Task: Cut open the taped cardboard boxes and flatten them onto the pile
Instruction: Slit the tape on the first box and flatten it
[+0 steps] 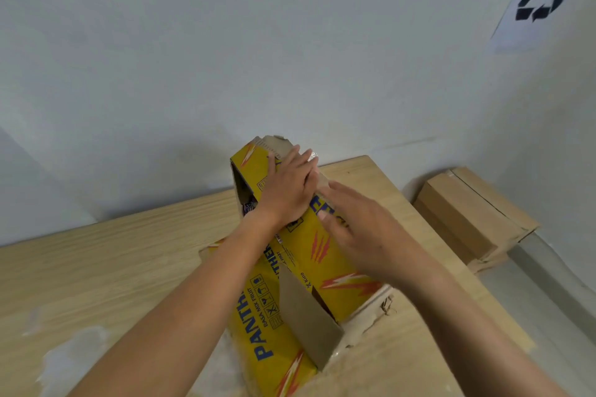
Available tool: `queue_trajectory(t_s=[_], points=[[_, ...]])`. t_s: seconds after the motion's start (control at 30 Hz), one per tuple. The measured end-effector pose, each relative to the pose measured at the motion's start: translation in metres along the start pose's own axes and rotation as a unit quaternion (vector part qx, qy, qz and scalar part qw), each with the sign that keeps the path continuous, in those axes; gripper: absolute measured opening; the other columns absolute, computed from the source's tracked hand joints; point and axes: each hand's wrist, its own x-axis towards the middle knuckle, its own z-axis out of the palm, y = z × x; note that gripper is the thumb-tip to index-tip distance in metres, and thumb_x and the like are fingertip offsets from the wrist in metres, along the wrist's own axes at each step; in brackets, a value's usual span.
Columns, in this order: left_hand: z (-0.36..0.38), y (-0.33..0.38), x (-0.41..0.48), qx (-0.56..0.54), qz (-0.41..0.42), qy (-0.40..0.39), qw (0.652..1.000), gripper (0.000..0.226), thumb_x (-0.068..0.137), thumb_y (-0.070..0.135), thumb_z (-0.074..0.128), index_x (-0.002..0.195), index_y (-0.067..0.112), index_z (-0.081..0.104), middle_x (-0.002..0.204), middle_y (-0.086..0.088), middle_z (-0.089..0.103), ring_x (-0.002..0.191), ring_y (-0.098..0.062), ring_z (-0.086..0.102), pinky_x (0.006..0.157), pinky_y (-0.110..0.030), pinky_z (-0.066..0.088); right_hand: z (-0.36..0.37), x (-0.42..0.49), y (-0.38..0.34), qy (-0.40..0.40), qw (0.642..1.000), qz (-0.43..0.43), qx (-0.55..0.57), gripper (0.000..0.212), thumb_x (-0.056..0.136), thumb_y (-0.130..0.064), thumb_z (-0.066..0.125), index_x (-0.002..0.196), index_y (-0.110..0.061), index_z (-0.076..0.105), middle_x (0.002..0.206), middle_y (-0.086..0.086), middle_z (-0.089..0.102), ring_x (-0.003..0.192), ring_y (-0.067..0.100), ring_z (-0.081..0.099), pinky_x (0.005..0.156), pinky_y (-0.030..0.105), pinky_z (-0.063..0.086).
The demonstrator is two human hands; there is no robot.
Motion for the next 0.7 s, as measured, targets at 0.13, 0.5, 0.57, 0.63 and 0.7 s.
queue_trajectory(t_s=[0.13, 0.5, 0.57, 0.63, 0.7], points=[[-0.005, -0.003, -0.002, -0.213, -0.021, 0.071, 0.974, 0.040, 0.103, 0.013, 0.035, 0.143, 0.013, 0.041, 0.150, -0.001, 0.037, 0.142, -0.011, 0.025, 0.117, -0.020, 0.007, 0.048, 0.005, 0.007, -0.034, 0.985, 0.085, -0.150, 0.068, 0.095, -0.059, 0.018, 0.151, -0.022, 0.012, 0.160, 0.006, 0.002, 0.147, 0.025, 0.001, 0.118, 0.043, 0.007], [-0.026, -0.079, -0.047, -0.238, -0.175, 0.022, 0.955, 0.084, 0.087, 0.014, 0.065, 0.152, 0.016, 0.013, 0.148, 0.009, 0.032, 0.133, -0.002, 0.027, 0.109, -0.022, 0.021, 0.071, 0.009, 0.012, -0.043, 0.975, 0.122, -0.182, 0.092, 0.069, -0.087, 0.020, 0.148, -0.044, -0.002, 0.157, 0.006, -0.013, 0.145, 0.031, 0.002, 0.110, 0.053, 0.023], [-0.023, -0.082, -0.049, -0.253, -0.187, -0.016, 0.949, 0.098, 0.088, 0.020, 0.067, 0.153, 0.019, -0.006, 0.154, 0.008, 0.025, 0.140, -0.008, 0.023, 0.101, -0.017, 0.020, 0.073, 0.010, 0.007, -0.044, 0.975, 0.115, -0.184, 0.093, 0.068, -0.086, 0.021, 0.148, -0.044, -0.001, 0.157, 0.006, -0.003, 0.141, 0.029, 0.018, 0.104, 0.046, 0.032], [-0.021, -0.085, -0.050, -0.250, -0.189, 0.006, 0.950, 0.094, 0.089, 0.020, 0.065, 0.153, 0.021, -0.004, 0.153, 0.004, 0.033, 0.138, -0.013, 0.032, 0.097, -0.020, 0.027, 0.076, 0.011, 0.006, -0.033, 0.975, 0.101, -0.195, 0.096, 0.062, -0.084, 0.014, 0.148, -0.044, 0.002, 0.155, 0.004, 0.008, 0.134, 0.026, 0.030, 0.098, 0.042, 0.038], [-0.022, -0.090, -0.053, -0.245, -0.206, 0.037, 0.947, 0.076, 0.092, 0.010, 0.056, 0.152, 0.023, 0.011, 0.144, 0.000, 0.045, 0.130, -0.020, 0.044, 0.092, -0.025, 0.035, 0.076, 0.013, 0.009, -0.032, 0.977, 0.090, -0.189, 0.095, 0.062, -0.082, 0.014, 0.148, -0.044, 0.004, 0.151, 0.002, 0.014, 0.129, 0.025, 0.034, 0.097, 0.041, 0.040]])
